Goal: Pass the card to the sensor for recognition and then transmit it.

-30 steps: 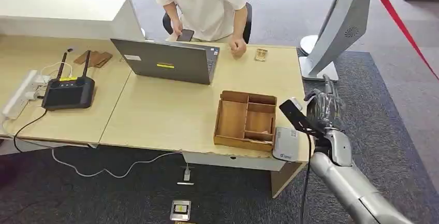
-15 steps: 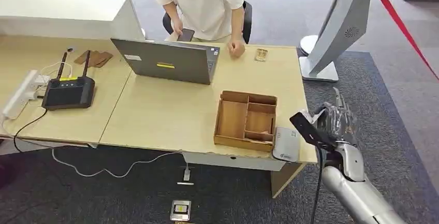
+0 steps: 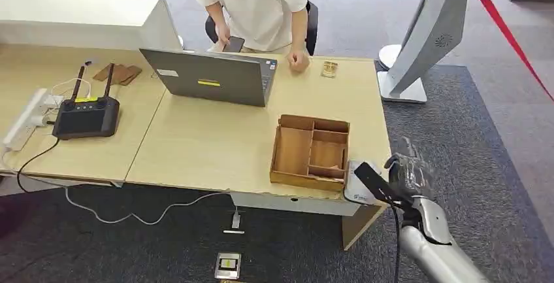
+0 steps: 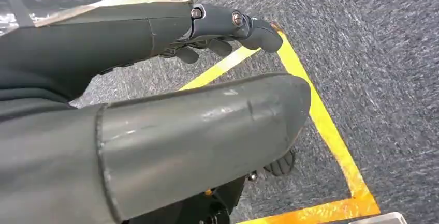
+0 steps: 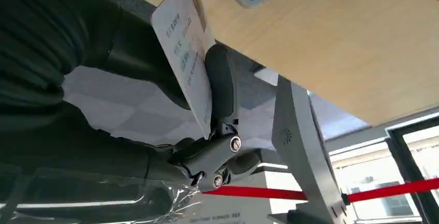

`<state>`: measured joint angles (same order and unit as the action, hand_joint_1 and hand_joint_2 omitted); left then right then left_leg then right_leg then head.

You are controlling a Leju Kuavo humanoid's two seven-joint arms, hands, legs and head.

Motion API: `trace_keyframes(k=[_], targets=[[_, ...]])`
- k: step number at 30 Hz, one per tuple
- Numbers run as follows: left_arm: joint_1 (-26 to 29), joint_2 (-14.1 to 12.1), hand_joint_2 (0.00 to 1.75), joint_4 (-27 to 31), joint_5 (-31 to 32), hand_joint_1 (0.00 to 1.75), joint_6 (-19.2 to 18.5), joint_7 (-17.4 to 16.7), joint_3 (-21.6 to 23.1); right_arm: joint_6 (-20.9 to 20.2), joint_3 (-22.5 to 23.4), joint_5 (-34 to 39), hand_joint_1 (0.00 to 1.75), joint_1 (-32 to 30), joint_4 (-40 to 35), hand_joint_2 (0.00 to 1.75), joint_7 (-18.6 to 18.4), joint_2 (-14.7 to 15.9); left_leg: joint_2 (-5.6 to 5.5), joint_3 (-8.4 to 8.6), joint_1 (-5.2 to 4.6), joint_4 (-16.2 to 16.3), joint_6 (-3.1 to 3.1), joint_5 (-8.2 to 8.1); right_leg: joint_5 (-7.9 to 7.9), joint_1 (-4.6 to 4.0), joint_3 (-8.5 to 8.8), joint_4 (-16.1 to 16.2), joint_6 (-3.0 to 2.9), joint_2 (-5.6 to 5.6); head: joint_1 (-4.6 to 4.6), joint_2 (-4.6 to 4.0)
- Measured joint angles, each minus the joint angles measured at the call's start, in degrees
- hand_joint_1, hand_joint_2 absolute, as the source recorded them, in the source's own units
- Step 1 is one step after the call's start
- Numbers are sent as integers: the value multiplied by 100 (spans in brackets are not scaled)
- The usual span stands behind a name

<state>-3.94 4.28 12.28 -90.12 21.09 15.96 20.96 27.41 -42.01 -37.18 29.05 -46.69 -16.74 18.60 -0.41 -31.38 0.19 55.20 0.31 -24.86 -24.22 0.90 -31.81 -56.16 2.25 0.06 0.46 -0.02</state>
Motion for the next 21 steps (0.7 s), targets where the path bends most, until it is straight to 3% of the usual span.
trace_keyframes(k=[10, 21], targets=[[-4, 0, 0, 0, 0, 0, 0, -107, 0, -133, -116, 37, 175, -90, 483, 175, 122, -341, 1, 2, 0, 0, 0, 0, 0, -1, 0, 0, 0, 0, 0, 0], [-3, 0, 0, 0, 15, 0, 0, -107, 0, -114, -166, 44, 175, -82, 739, 175, 138, -459, 1, 5, 0, 0, 0, 0, 1, 0, 3, 1, 0, 0, 0, 0]])
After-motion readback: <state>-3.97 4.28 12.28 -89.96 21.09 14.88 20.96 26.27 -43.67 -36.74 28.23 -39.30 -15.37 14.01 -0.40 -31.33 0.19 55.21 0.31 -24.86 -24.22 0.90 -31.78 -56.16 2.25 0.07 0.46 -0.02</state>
